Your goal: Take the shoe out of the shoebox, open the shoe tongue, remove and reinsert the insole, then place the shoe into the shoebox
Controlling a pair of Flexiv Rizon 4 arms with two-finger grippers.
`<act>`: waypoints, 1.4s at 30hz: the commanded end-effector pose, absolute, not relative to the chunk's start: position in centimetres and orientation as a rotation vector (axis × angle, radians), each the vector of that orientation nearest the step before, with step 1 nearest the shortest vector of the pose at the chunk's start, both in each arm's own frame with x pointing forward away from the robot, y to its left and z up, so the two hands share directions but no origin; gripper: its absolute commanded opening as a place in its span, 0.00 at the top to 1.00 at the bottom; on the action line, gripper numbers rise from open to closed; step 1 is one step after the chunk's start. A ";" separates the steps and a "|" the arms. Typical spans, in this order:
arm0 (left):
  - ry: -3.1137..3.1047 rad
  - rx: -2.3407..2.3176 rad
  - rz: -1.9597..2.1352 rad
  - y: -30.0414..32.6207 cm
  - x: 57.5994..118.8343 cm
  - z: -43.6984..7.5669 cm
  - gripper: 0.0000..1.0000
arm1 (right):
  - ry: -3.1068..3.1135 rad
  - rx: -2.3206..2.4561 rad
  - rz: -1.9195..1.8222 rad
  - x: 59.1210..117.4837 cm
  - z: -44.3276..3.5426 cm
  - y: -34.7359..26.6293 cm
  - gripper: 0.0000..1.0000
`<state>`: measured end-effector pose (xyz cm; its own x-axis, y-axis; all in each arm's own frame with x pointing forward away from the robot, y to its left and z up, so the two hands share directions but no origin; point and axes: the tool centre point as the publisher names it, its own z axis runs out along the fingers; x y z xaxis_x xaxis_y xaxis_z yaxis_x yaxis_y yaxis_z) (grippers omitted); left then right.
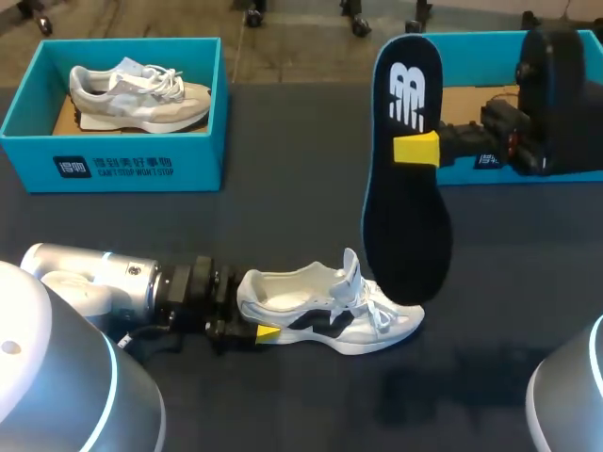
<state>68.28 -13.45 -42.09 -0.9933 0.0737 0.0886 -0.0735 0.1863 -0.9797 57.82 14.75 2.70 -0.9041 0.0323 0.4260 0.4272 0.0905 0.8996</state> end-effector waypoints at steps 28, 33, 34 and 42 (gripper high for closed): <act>-2.315 -0.162 1.889 -12.0 67.7 -40.4 0.00 | -2.086 -0.507 -1.906 56.0 2.9 14.5 1.00; -2.378 -0.180 1.836 -11.1 67.9 -40.1 0.00 | -2.086 -0.507 -1.906 56.0 2.9 14.5 1.00; -2.388 -0.183 1.822 -10.8 67.9 -40.0 0.00 | -2.086 -0.507 -1.906 56.0 2.9 14.5 1.00; -2.466 -0.177 1.663 -8.5 67.9 -39.2 0.00 | -2.086 -0.507 -1.906 56.0 2.9 14.5 1.00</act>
